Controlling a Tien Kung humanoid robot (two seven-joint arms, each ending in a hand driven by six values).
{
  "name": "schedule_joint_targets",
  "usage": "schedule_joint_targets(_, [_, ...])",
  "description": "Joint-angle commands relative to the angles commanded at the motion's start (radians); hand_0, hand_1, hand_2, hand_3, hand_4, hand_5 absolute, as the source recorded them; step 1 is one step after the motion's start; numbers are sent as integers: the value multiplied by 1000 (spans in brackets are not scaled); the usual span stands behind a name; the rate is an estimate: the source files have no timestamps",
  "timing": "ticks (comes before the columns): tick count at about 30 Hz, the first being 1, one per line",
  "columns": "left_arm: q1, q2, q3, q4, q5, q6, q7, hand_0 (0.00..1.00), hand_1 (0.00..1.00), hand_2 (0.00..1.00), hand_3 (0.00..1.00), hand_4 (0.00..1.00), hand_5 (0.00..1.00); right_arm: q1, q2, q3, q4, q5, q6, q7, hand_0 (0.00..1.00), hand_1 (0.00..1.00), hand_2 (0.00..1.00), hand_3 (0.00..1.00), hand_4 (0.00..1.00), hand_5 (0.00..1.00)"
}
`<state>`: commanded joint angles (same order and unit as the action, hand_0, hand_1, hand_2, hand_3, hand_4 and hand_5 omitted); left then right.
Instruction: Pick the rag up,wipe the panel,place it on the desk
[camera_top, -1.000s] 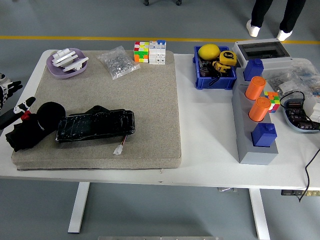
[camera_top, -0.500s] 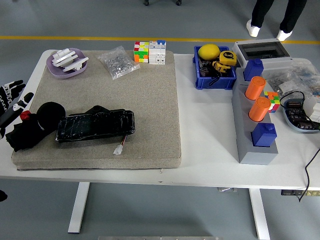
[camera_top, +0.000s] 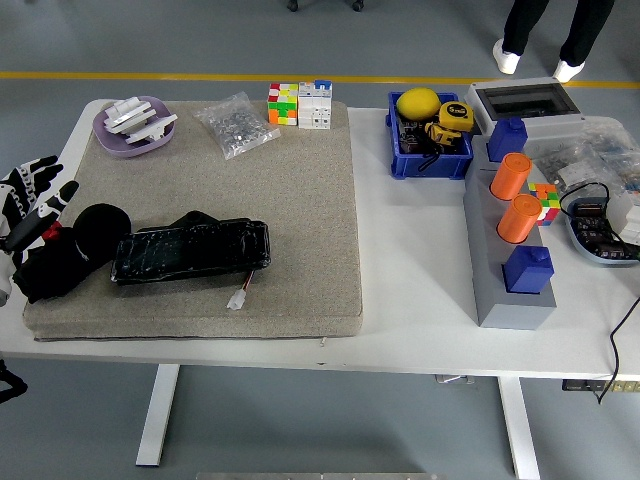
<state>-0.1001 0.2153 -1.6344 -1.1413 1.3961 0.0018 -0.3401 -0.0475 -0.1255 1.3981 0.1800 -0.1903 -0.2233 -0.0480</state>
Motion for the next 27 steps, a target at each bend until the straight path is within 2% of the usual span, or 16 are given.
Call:
schedule_joint_targets(15, [-18,8,23,-4,2,-4,-7,840,841,777,769,998,561,-8,4,-22,0,32,7,4,768,660,669,614,998,476])
schedule_joint_targets(20, [-17,-1,28,-12,-39,-7,-11,814,836,776,766,998,562,-7,3,-18,0,29,3,3,767,660,669,613,998,476])
schedule_joint_targets(27, [-9,-6,24,-21,-46,-10,-14,790,823,772,765,998,555,-9,-1,-14,0,25,3,2,767,660,669,612,998,476])
